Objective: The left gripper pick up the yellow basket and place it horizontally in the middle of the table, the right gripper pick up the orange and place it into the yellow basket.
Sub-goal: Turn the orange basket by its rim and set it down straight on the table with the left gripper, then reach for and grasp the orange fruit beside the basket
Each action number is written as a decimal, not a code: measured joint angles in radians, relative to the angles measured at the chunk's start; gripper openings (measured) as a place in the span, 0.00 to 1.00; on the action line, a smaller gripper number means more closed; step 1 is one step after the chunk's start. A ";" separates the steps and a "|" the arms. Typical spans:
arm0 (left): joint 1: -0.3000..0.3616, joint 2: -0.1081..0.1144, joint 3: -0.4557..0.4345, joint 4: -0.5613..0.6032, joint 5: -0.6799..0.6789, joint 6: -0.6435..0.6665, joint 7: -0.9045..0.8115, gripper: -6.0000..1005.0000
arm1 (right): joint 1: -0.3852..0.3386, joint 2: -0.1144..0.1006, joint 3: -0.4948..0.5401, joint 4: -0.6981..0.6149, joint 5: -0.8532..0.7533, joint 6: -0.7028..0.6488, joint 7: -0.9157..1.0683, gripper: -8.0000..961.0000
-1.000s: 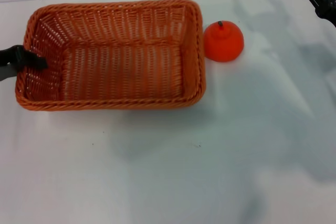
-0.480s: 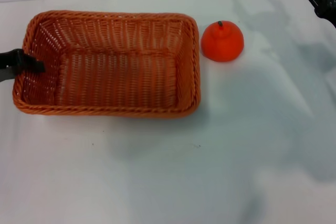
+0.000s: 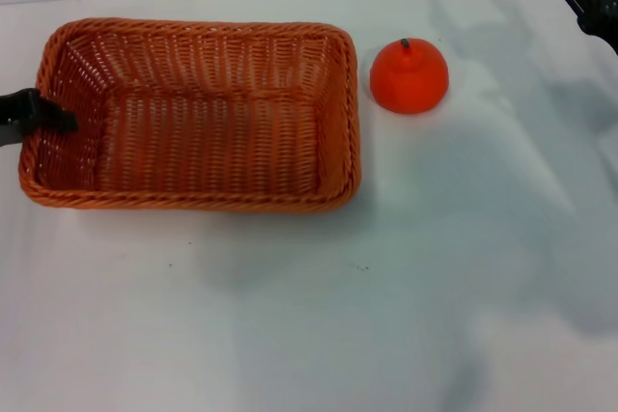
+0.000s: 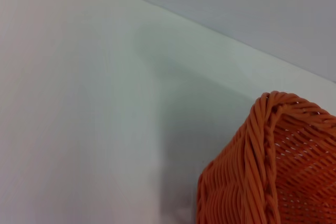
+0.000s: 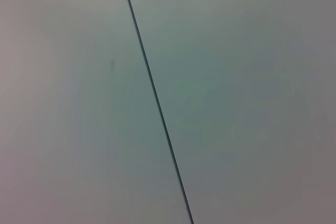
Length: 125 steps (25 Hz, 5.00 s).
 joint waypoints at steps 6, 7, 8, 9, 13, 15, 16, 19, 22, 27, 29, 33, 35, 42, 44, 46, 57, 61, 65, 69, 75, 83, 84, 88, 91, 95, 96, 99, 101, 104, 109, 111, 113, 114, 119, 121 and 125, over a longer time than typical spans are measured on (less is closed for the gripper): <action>-0.001 -0.001 0.017 0.007 0.003 -0.008 -0.004 0.13 | 0.005 0.000 0.000 0.000 0.000 0.008 0.000 0.90; -0.001 -0.001 0.025 0.007 0.003 -0.008 -0.007 0.13 | 0.006 0.000 0.000 0.000 0.000 0.009 0.000 0.90; -0.002 -0.001 0.031 0.007 0.003 -0.008 -0.009 0.13 | 0.007 0.000 0.000 0.000 0.000 0.010 0.000 0.90; -0.002 -0.001 0.034 0.007 0.003 -0.009 -0.012 0.13 | 0.009 0.000 0.001 0.000 0.000 0.012 0.000 0.90; -0.004 -0.001 0.037 0.015 0.003 -0.020 -0.018 0.14 | 0.012 -0.001 0.002 0.000 0.000 0.019 0.000 0.90; -0.002 -0.004 0.036 0.027 0.003 -0.024 -0.018 0.18 | 0.012 -0.002 0.002 0.000 0.000 0.022 0.000 0.90; -0.002 -0.006 0.036 0.030 0.002 -0.026 -0.018 0.21 | 0.013 -0.002 0.002 0.000 0.000 0.024 0.000 0.90; 0.002 -0.012 0.036 0.048 -0.002 -0.034 -0.019 0.33 | 0.013 -0.002 0.002 0.000 0.000 0.030 0.000 0.90; 0.005 -0.022 0.036 0.074 -0.004 -0.037 -0.014 0.43 | 0.013 -0.002 0.002 0.000 0.000 0.030 0.000 0.90; 0.005 -0.026 0.036 0.086 0.000 -0.050 -0.009 0.61 | 0.014 -0.002 0.007 0.000 0.000 0.030 0.000 0.89; 0.008 -0.027 0.036 0.089 0.001 -0.058 -0.008 0.69 | 0.015 -0.001 0.007 0.000 0.000 0.030 0.000 0.89; 0.035 -0.047 0.037 0.137 -0.001 -0.117 0.006 0.80 | 0.016 -0.001 0.007 0.000 0.000 0.031 0.000 0.89; 0.059 -0.067 0.037 0.191 -0.005 -0.169 0.016 0.85 | 0.016 0.000 0.007 0.000 0.000 0.031 0.000 0.89; 0.136 -0.091 0.030 0.277 -0.224 -0.295 0.116 0.92 | 0.016 0.000 0.006 0.000 -0.002 0.041 0.000 0.89; 0.171 -0.093 0.034 0.276 -0.371 -0.354 0.202 0.92 | 0.015 0.000 0.005 0.000 -0.003 0.051 0.000 0.89; 0.203 -0.096 0.036 0.258 -0.534 -0.400 0.336 0.92 | 0.014 0.000 0.002 0.000 -0.005 0.059 0.000 0.89; 0.279 -0.097 -0.002 -0.078 -1.401 -0.245 1.201 0.92 | 0.015 0.001 -0.044 0.004 -0.054 0.215 0.008 0.88; 0.282 -0.095 -0.017 -0.179 -1.535 -0.141 1.364 0.92 | 0.031 0.000 -0.044 -0.001 -0.126 0.252 0.010 0.88; 0.282 -0.094 -0.017 -0.192 -1.539 -0.142 1.373 0.92 | 0.058 0.001 -0.046 -0.001 -0.179 0.286 0.011 0.88; 0.282 -0.092 -0.017 -0.198 -1.537 -0.143 1.375 0.92 | 0.085 0.006 -0.048 -0.001 -0.232 0.327 0.018 0.88; 0.282 -0.091 -0.013 -0.200 -1.534 -0.154 1.376 0.92 | 0.105 0.010 -0.048 -0.001 -0.294 0.350 0.044 0.88; 0.280 -0.091 -0.005 -0.213 -1.534 -0.163 1.378 0.92 | 0.125 0.011 -0.064 -0.002 -0.300 0.435 0.067 0.87; 0.280 -0.091 -0.004 -0.213 -1.534 -0.163 1.378 0.92 | 0.127 0.011 -0.065 -0.002 -0.300 0.443 0.068 0.87; 0.281 -0.091 0.000 -0.213 -1.533 -0.163 1.378 0.92 | 0.140 0.008 -0.092 -0.002 -0.301 0.460 0.079 0.87; 0.281 -0.091 0.008 -0.213 -1.532 -0.163 1.379 0.92 | 0.149 0.008 -0.104 -0.002 -0.302 0.466 0.081 0.87; 0.281 -0.091 0.011 -0.217 -1.532 -0.163 1.379 0.92 | 0.164 0.008 -0.132 -0.002 -0.302 0.496 0.093 0.87; 0.281 -0.091 0.011 -0.219 -1.532 -0.163 1.379 0.92 | 0.167 0.008 -0.136 -0.002 -0.302 0.502 0.096 0.87; 0.281 -0.091 0.018 -0.223 -1.532 -0.163 1.379 0.92 | 0.170 0.006 -0.138 -0.003 -0.302 0.510 0.098 0.87; 0.282 -0.091 0.028 -0.226 -1.532 -0.163 1.379 0.92 | 0.170 0.005 -0.135 -0.009 -0.302 0.521 0.099 0.87; 0.282 -0.091 0.033 -0.232 -1.532 -0.163 1.379 0.91 | 0.171 0.004 -0.134 -0.017 -0.302 0.539 0.105 0.86; 0.283 -0.090 0.034 -0.234 -1.532 -0.155 1.379 0.91 | 0.172 0.004 -0.133 -0.029 -0.302 0.566 0.131 0.86; 0.285 -0.090 0.035 -0.235 -1.532 -0.153 1.377 0.91 | 0.172 0.005 -0.132 -0.029 -0.302 0.570 0.132 0.86; 0.288 -0.090 0.036 -0.235 -1.532 -0.152 1.375 0.91 | 0.172 0.005 -0.132 -0.030 -0.302 0.571 0.131 0.86; 0.289 -0.090 0.037 -0.235 -1.532 -0.151 1.375 0.91 | 0.171 0.005 -0.132 -0.030 -0.302 0.571 0.129 0.86; 0.291 -0.090 0.045 -0.235 -1.532 -0.147 1.374 0.91 | 0.169 0.004 -0.134 -0.031 -0.302 0.570 0.123 0.77; 0.292 -0.090 0.048 -0.235 -1.532 -0.147 1.374 0.91 | 0.165 0.003 -0.134 -0.034 -0.302 0.566 0.123 0.68; 0.292 -0.090 0.053 -0.235 -1.532 -0.146 1.374 0.91 | 0.158 0.003 -0.135 -0.042 -0.302 0.561 0.122 0.39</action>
